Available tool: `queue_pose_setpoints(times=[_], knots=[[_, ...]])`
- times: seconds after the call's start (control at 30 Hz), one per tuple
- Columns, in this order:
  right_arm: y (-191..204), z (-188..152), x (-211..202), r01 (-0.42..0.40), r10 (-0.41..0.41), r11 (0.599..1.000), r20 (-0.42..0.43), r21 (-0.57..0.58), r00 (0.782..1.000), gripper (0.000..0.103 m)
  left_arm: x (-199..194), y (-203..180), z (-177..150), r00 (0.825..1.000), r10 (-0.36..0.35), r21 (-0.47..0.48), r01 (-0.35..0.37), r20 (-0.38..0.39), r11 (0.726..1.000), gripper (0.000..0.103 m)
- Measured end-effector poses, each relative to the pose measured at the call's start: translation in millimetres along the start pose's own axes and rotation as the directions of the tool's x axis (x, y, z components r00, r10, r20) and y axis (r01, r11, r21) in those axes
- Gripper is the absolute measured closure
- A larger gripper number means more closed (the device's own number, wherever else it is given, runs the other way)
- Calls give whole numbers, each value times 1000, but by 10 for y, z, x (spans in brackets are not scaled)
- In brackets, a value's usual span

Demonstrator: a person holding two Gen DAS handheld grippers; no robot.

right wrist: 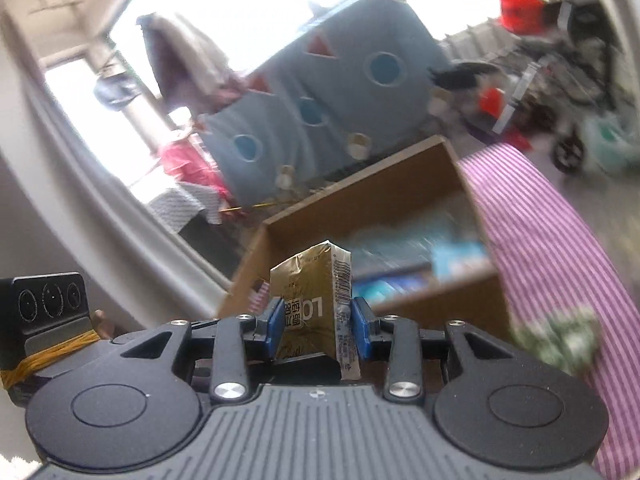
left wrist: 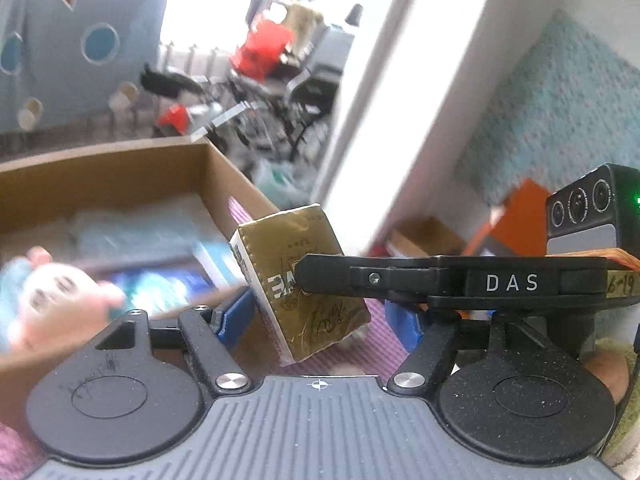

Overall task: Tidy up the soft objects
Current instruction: 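Close the right tool on the gold packet and lift it, then carry the gold packet into the box and open the right tool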

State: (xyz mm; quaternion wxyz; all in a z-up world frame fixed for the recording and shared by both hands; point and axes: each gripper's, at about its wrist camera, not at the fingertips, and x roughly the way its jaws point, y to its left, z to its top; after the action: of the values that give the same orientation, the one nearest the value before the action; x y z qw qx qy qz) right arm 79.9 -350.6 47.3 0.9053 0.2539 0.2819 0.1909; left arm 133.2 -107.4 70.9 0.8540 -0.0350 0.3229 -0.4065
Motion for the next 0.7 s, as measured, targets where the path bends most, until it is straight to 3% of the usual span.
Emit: queue_pose_setpoints(times=[0.17, 0.4, 0.53, 0.63, 0.7], knots=[[102, 370, 398, -55, 50, 995, -61, -79, 997, 64, 14, 236, 229, 998, 53, -26, -52, 36, 998, 30], [-111, 809, 1234, -70, 48, 993, -217, -98, 975, 64, 493, 793, 542, 993, 106, -88, -111, -57, 990, 29], [-419, 985, 1743, -61, 46, 997, -326, -37, 944, 64, 879, 1117, 667, 982, 116, -124, -134, -147, 983, 29], [-639, 1042, 2075, -35, 30, 999, -403, -5, 915, 64, 1223, 1369, 718, 964, 108, -188, -156, -241, 970, 30], [-769, 1046, 2287, -13, 15, 1000, -447, 7, 894, 64, 1409, 1460, 721, 950, 119, -183, -176, -287, 967, 30]])
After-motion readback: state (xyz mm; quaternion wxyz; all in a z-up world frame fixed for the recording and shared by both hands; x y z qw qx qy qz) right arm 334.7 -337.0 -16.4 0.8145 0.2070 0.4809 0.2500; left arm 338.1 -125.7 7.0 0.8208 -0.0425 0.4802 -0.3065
